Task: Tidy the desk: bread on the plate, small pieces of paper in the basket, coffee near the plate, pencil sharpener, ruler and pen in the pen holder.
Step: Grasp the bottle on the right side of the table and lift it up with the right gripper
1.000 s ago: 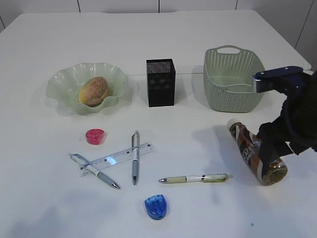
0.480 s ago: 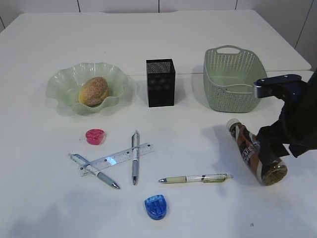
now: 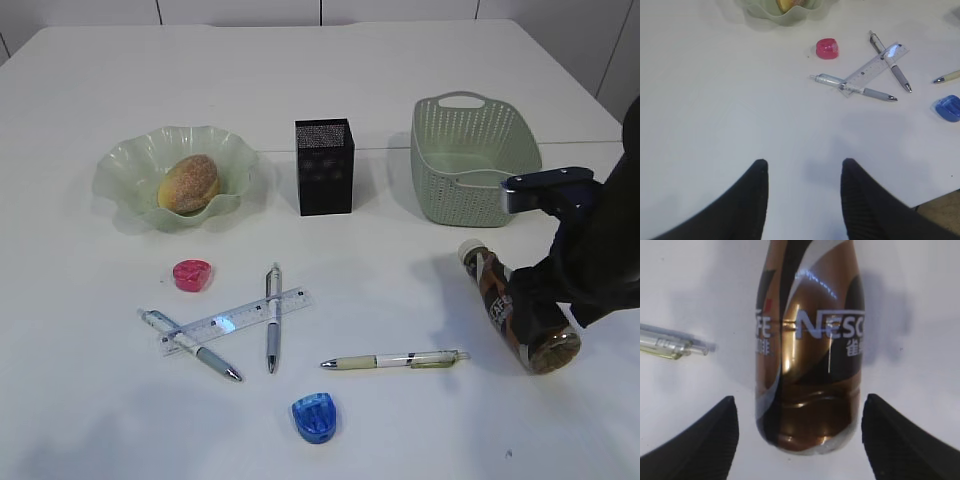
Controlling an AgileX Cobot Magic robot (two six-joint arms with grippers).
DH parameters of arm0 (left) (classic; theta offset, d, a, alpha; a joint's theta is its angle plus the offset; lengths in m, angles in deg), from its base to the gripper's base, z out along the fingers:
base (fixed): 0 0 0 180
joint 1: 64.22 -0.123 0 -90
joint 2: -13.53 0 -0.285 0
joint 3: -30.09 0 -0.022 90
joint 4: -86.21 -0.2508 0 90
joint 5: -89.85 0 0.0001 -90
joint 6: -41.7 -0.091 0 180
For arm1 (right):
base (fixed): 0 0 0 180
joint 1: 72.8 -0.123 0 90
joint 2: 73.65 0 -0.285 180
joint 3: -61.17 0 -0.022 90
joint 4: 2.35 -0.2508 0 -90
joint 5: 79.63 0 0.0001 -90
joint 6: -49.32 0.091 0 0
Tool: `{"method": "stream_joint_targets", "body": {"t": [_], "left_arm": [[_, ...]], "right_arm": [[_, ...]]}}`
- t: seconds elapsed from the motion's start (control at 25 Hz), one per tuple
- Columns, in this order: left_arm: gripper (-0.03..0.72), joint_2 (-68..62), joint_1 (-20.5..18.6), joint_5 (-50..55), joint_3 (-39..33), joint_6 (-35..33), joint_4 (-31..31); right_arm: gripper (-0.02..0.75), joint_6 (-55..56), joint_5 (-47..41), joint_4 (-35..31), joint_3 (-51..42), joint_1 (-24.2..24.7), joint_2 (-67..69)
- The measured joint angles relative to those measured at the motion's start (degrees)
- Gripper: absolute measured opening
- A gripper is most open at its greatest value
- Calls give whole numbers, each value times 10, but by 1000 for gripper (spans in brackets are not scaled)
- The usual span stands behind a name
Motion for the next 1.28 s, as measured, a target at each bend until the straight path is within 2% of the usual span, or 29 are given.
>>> {"method": "stream_joint_targets", "body": {"t": [0.6,0.88,1.28], "left_arm": [[329,0,0,0,0,0,0],[329,0,0,0,0,0,0],[330,0,0,0,0,-1,0]], "right_arm": [[594,0,42,-2,-1,0,50],[594,0,55,-6,-1,21,53],[574,0,61,-11,-1,25,54]]}}
